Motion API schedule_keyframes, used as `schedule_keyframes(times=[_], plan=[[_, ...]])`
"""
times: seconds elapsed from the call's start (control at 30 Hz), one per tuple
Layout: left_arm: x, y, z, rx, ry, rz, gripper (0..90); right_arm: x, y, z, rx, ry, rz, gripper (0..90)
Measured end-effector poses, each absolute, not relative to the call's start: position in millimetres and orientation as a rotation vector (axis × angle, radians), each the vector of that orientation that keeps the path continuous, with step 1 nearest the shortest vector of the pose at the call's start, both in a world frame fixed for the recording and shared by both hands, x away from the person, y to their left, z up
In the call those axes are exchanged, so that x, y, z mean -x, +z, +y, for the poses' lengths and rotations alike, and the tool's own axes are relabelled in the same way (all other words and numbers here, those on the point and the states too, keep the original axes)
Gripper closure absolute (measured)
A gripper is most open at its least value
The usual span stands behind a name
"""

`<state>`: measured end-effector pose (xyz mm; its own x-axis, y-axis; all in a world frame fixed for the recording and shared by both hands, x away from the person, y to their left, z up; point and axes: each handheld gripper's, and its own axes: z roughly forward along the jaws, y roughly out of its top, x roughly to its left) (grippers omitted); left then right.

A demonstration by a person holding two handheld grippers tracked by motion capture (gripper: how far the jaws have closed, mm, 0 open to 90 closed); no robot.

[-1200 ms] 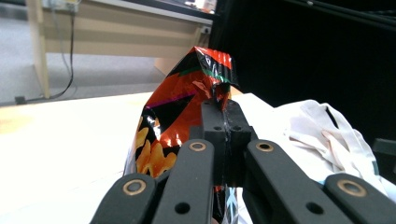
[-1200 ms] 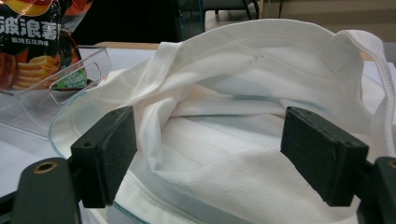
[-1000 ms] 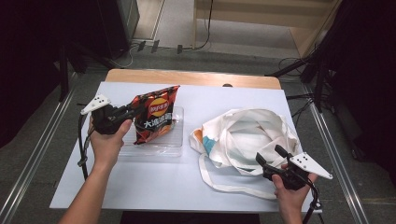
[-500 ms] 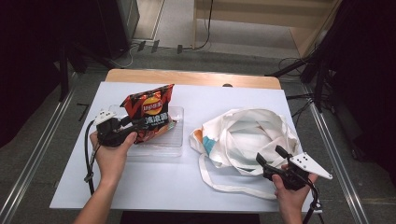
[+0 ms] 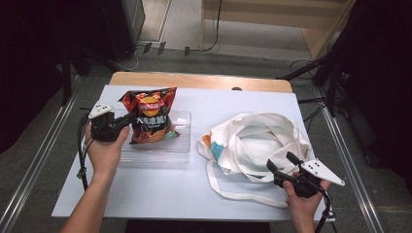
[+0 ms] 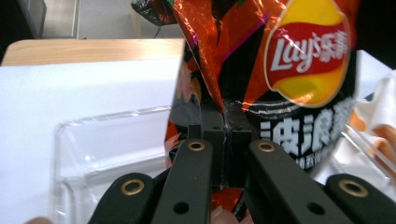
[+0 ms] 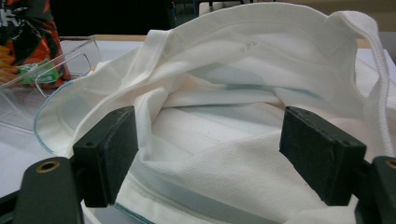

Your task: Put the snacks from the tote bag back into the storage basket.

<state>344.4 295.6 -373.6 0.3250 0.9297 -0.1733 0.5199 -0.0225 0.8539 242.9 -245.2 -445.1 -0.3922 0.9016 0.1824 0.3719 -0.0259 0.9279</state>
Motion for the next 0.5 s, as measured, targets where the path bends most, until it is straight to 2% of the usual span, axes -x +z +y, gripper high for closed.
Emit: schedule_keyframes(times=[0.03, 0.07, 0.13, 0.2, 0.23, 0.27, 0.4, 0.5], plan=[[-347.9, -373.7, 298.8, -1.669, 0.539, 1.341, 88.8, -243.1, -445.4, -244.8, -1.338, 1.424, 1.769, 20.0], [-350.3, -374.8, 301.1, -1.652, 0.52, 1.364, 83.0, -243.5, -445.7, -244.5, -1.338, 1.423, 1.77, 20.0], [-349.6, -378.4, 303.4, -1.611, 0.507, 1.377, 66.2, -244.1, -446.2, -243.5, -1.332, 1.416, 1.772, 20.0], [-346.4, -384.8, 302.7, -1.587, 0.489, 1.385, 58.2, -243.7, -446.3, -243.3, -1.333, 1.416, 1.774, 20.0], [-344.9, -387.6, 302.3, -1.581, 0.487, 1.385, 57.0, -243.6, -446.3, -243.7, -1.331, 1.415, 1.774, 20.0], [-343.6, -389.0, 302.4, -1.577, 0.489, 1.379, 58.8, -243.2, -446.3, -244.1, -1.342, 1.415, 1.771, 20.0], [-340.6, -387.0, 302.2, -1.599, 0.434, 1.358, 88.6, -242.6, -446.4, -246.1, -1.359, 1.426, 1.762, 20.1], [-337.1, -384.3, 297.7, -1.625, 0.427, 1.354, 90.0, -242.9, -446.4, -246.6, -1.352, 1.424, 1.759, 20.2]])
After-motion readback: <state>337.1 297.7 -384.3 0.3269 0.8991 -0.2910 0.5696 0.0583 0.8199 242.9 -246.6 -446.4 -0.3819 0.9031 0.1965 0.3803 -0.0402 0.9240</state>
